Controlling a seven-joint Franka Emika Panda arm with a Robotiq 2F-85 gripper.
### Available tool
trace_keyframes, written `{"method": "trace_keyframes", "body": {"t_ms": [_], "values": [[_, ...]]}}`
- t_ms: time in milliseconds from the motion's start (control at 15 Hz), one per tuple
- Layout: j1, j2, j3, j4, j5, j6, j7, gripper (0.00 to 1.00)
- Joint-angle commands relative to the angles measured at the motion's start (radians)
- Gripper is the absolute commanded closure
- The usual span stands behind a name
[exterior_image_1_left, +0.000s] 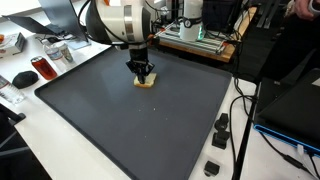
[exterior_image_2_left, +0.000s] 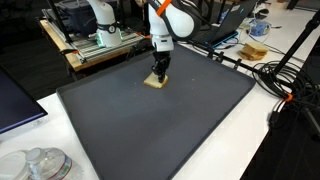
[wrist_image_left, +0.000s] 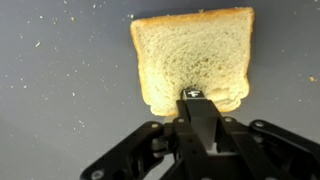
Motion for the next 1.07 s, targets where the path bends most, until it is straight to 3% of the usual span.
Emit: {"method": "trace_keyframes", "body": {"t_ms": [0,1000], "values": [[0.006,0.082,0.001,0.058,-0.023,0.019,-0.044,0.94],[0.039,0.107,-0.03,0.08,-0.033,0.028,-0.032,0.94]]}}
